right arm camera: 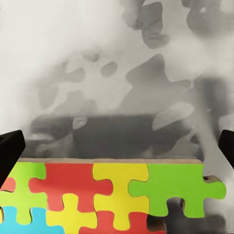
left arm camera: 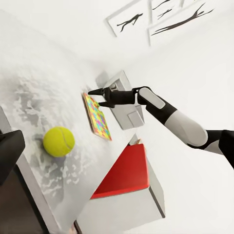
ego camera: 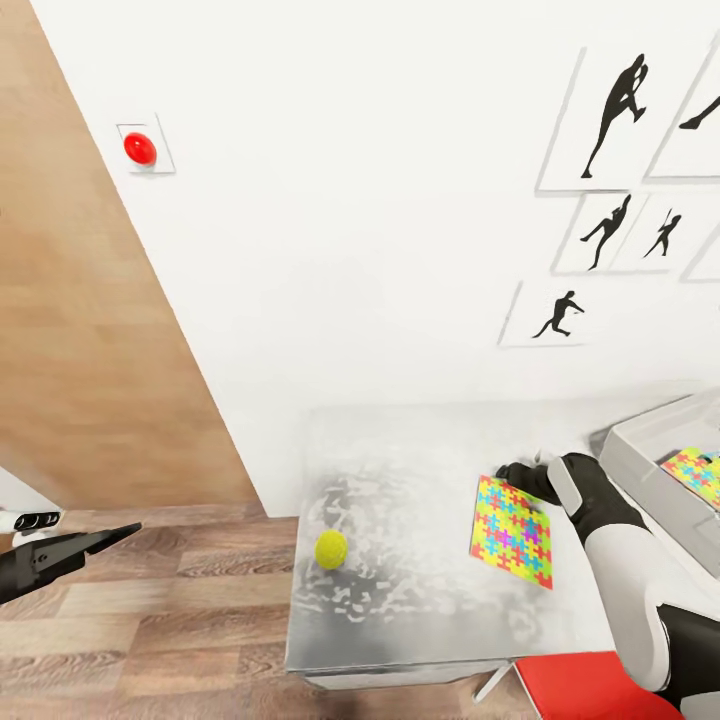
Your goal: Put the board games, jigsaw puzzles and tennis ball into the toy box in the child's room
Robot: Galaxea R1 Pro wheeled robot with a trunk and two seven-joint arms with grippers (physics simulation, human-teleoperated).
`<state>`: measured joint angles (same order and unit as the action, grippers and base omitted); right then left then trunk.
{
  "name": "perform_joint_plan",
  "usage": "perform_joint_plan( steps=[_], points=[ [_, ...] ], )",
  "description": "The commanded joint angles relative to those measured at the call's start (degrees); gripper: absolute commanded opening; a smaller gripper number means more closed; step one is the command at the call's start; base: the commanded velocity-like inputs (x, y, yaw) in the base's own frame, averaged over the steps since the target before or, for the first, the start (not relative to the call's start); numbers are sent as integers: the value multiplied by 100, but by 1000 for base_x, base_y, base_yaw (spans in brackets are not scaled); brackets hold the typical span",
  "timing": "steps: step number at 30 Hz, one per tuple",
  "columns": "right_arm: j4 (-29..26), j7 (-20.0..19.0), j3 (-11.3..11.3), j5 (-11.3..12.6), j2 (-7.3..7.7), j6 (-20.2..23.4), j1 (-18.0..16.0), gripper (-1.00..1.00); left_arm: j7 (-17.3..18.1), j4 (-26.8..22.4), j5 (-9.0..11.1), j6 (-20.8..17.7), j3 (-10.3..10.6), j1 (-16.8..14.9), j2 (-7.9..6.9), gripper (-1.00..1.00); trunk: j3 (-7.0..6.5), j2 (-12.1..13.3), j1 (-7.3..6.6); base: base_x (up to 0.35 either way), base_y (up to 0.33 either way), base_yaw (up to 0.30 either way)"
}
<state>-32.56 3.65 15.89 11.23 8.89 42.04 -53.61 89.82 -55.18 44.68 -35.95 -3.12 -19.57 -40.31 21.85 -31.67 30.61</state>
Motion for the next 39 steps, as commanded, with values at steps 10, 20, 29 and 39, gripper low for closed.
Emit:
perform_joint_plan(
  steps=[10,20,29,39],
  points=[
    [153,32,11,73,0,24,0,100,18,-1,6,-61,5,-3,-2,100,32,-7,1,-100,30,0],
    [153,31,11,81,7,39,0,100,18,-1,6,-61,11,-3,2,100,32,-7,1,-75,53,0],
    [152,31,11,81,1,41,0,100,18,-1,6,-61,9,-3,3,100,32,-7,1,-16,36,0],
    [154,31,11,82,7,41,0,100,18,-1,6,-61,6,-3,0,100,32,-7,1,-34,41,0]
  ],
)
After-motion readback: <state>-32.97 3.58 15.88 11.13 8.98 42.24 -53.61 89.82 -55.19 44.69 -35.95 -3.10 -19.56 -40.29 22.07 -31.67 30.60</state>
